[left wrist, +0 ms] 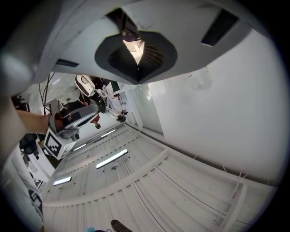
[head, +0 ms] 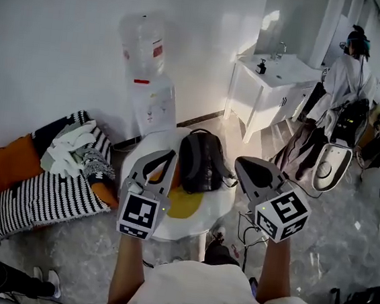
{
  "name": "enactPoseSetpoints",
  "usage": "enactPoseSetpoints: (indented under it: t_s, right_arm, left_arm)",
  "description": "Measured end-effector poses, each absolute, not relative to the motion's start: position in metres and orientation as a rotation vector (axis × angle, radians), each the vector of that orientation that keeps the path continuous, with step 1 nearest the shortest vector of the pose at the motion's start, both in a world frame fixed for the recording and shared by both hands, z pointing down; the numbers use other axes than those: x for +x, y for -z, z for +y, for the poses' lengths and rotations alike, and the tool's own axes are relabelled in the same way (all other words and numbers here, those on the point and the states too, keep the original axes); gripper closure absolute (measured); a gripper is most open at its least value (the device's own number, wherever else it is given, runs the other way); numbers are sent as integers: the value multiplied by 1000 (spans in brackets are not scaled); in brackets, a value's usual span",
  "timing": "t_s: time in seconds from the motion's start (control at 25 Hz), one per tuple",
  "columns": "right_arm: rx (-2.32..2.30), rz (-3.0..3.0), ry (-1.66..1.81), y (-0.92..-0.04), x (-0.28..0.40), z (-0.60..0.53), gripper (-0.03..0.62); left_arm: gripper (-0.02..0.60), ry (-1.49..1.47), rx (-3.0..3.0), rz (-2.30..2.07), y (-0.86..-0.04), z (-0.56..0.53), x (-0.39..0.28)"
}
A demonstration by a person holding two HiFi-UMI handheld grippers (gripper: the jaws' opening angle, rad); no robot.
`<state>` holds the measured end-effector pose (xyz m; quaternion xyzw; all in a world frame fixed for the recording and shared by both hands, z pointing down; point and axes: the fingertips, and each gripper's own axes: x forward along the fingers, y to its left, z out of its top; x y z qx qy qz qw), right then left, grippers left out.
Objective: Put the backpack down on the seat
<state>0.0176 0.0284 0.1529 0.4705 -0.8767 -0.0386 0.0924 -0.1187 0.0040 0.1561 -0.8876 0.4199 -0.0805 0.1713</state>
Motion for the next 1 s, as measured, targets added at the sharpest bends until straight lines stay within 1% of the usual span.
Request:
enactPoseSetpoints:
  t_s: [1.0]
  right_arm:
    - [1396, -2534, 48, -181, 24, 21, 591]
  left_arm:
    - [589, 260, -2591, 1185, -179, 1, -112]
